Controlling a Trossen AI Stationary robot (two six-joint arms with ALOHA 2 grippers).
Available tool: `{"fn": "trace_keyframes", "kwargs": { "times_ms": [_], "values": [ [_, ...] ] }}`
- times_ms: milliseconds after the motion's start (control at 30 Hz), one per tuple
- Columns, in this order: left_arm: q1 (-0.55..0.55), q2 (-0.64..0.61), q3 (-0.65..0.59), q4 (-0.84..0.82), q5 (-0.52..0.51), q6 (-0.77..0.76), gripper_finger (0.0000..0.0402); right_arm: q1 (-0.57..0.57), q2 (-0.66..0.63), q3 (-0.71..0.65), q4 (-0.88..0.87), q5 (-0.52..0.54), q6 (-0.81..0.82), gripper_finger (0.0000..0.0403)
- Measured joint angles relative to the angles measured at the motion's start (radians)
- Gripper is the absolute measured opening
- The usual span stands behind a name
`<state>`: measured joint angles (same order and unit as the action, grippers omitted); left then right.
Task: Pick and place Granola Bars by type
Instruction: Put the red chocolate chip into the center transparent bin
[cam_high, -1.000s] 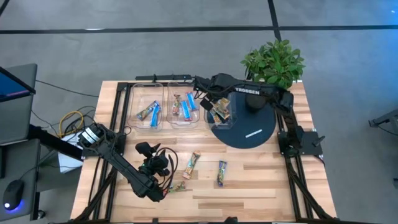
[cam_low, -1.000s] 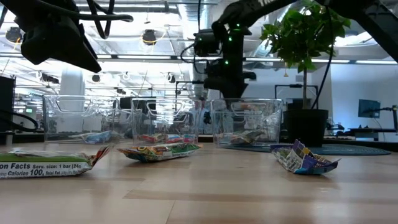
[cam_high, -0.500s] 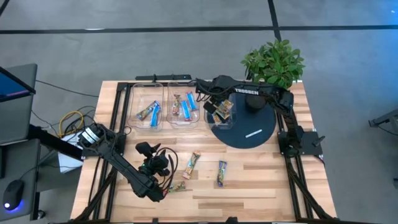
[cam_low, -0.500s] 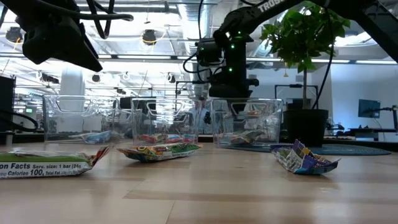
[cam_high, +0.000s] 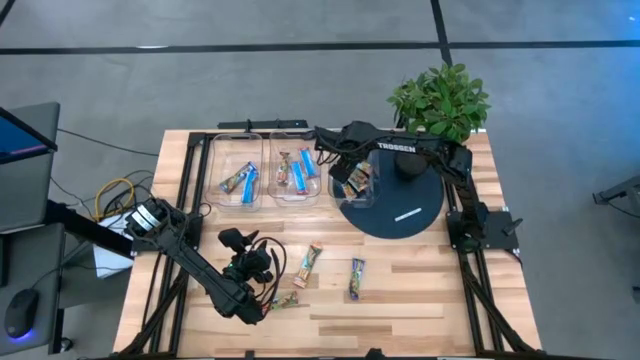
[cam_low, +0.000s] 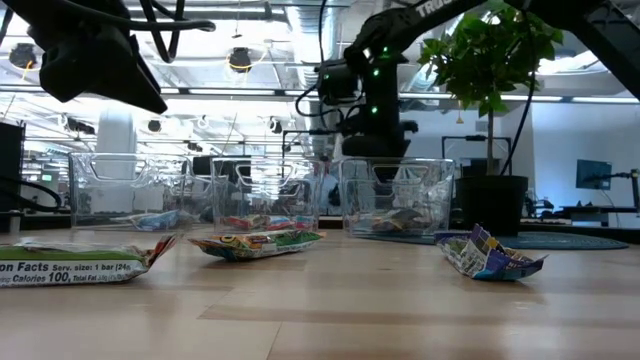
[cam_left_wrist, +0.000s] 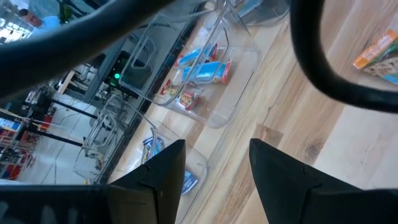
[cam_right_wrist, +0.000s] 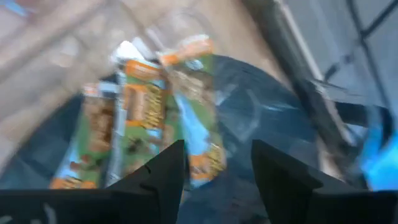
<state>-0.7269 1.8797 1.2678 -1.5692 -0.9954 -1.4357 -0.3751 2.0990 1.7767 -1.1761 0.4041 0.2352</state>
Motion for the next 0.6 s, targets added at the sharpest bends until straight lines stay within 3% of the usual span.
{"fn": "trace_keyframes", "kwargs": {
  "times_ms": [100, 267, 600],
  "values": [
    [0.000, 0.000, 0.000, 0.000, -0.013, 0.000, 0.0174, 0.013, -0.040, 0.001, -0.031, 0.058, 0.000, 0.0182],
    [0.000, 0.000, 0.000, 0.016, -0.015, 0.002, 0.0174, 0.070, -0.160, 0.002, -0.047, 0.069, -0.056, 0.0177],
    [0.018, 0.000, 0.000, 0.033, -0.065, 0.005, 0.0174, 0.361, -0.341, 0.002, -0.039, 0.039, -0.302, 0.0164]
  ]
}}
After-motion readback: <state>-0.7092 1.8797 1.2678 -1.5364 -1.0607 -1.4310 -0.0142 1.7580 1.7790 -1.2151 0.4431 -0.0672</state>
